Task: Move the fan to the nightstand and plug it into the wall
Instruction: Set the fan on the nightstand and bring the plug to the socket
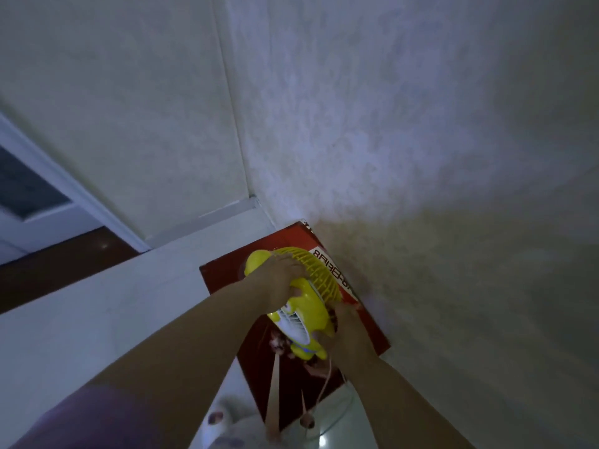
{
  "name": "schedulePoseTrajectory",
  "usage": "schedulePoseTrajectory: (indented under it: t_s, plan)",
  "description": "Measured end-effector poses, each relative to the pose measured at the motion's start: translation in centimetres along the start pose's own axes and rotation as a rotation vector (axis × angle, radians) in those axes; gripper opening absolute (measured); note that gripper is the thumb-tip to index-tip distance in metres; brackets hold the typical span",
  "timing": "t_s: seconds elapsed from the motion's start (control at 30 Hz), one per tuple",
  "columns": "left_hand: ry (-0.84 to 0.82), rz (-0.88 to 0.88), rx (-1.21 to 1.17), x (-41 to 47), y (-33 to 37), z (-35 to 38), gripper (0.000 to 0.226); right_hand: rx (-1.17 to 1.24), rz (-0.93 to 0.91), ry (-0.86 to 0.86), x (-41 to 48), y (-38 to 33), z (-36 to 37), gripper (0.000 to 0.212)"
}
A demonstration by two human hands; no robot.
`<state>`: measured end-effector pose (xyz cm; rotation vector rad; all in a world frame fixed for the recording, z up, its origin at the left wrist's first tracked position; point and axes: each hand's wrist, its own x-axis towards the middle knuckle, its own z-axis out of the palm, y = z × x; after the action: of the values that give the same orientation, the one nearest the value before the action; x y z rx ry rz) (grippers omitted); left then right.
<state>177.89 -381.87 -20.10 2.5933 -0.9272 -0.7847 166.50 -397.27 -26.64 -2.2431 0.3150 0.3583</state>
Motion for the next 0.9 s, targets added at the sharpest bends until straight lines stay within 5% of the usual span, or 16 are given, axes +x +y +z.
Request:
schedulePoseTrajectory:
  t_s: [0.17,0.37,0.6,0.9]
  plan:
    - [0.09,0.022,-0.051,-0.3,-0.5,0.6,0.046,-0.022,-0.062,0.086,-0.4,-0.2,0.5,0.08]
    - [0.152,0.055,-0.102,-0.1,-1.3,1.8,0.053,0.039,-0.079,0.198,-0.1,1.1,1.4,0.054]
    - [0.165,0.012,-0.125,-0.5,-1.2,2.6,0.058,0.078,-0.132,0.25,-0.7,1.4,2.0,0.054]
    - [0.408,-0.226,-0.268,-2.4,2.7,5.6,0.057,-0.012,-0.253,0.245,-1.8,1.2,2.3,0.089]
